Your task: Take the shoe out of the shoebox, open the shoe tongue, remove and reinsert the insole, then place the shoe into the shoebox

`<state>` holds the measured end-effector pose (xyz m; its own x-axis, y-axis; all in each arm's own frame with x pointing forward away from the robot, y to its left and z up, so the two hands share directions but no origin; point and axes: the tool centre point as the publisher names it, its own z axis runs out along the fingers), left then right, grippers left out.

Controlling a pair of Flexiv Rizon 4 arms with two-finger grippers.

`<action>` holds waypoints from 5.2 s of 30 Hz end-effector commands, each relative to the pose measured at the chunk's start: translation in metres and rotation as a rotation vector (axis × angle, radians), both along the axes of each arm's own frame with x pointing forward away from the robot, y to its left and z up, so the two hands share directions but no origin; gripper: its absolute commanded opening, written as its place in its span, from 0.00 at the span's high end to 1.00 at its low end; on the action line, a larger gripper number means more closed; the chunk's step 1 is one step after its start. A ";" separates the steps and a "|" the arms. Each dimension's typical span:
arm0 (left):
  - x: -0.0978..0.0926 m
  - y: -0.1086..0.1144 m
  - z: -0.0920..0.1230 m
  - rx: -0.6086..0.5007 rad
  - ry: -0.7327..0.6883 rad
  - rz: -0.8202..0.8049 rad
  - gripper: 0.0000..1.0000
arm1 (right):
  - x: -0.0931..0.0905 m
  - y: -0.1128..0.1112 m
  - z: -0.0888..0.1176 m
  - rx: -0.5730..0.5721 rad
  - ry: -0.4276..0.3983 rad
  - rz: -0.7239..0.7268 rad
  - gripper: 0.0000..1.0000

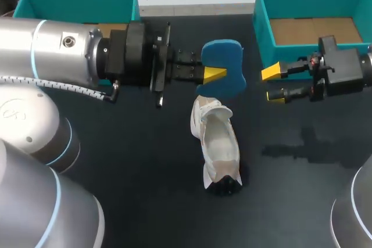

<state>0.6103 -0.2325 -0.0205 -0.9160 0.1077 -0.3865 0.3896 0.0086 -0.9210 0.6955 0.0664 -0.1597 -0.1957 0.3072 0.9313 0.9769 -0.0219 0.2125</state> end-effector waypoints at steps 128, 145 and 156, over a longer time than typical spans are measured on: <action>0.069 0.015 -0.111 0.495 -1.234 -0.304 0.00 | 0.015 0.046 -0.026 0.230 0.076 0.110 1.00; 0.071 0.005 -0.102 0.747 -1.116 -0.458 0.00 | 0.018 0.050 -0.030 0.211 0.089 0.154 1.00; 0.074 0.000 -0.104 1.080 -0.956 -0.643 0.00 | 0.018 0.056 -0.025 0.189 0.087 0.159 1.00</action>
